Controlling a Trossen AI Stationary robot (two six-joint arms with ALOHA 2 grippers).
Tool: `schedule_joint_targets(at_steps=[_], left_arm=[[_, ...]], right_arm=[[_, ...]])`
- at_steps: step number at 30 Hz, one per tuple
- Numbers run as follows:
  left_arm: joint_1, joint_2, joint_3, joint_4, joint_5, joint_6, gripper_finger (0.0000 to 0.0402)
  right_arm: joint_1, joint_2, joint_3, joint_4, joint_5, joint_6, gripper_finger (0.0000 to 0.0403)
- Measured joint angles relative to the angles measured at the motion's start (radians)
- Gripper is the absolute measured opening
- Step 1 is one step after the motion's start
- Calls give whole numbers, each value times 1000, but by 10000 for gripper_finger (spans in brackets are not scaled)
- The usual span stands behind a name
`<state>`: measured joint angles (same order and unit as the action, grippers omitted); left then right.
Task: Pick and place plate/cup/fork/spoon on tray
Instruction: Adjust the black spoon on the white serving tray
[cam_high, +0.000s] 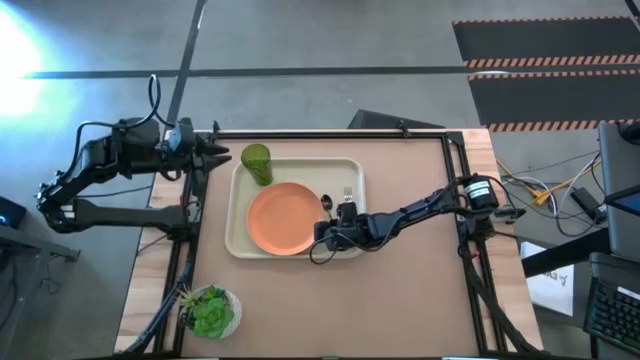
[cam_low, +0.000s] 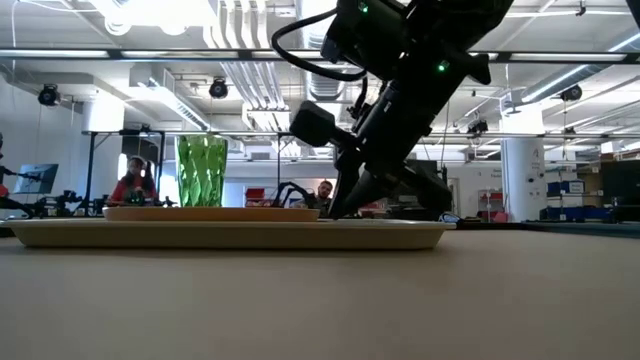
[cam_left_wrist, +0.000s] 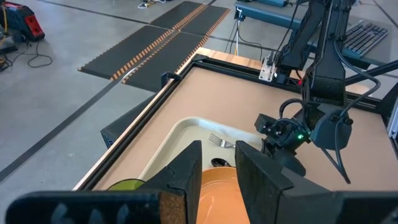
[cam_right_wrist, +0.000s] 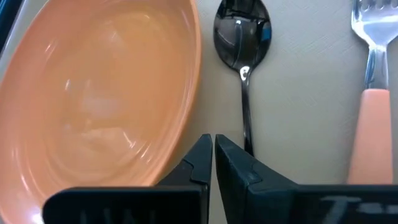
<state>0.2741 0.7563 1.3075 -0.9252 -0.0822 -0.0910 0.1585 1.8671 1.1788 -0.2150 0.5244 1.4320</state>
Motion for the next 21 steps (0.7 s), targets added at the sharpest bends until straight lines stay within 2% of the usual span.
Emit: schedule_joint_targets(at_steps=[16, 21], left_arm=[[0, 0, 0, 1, 0, 0, 79], [0, 0, 0, 1, 0, 0, 79]], right_arm=[[0, 0, -8, 6, 1, 4, 8], [0, -6, 4, 11, 0, -107, 8]])
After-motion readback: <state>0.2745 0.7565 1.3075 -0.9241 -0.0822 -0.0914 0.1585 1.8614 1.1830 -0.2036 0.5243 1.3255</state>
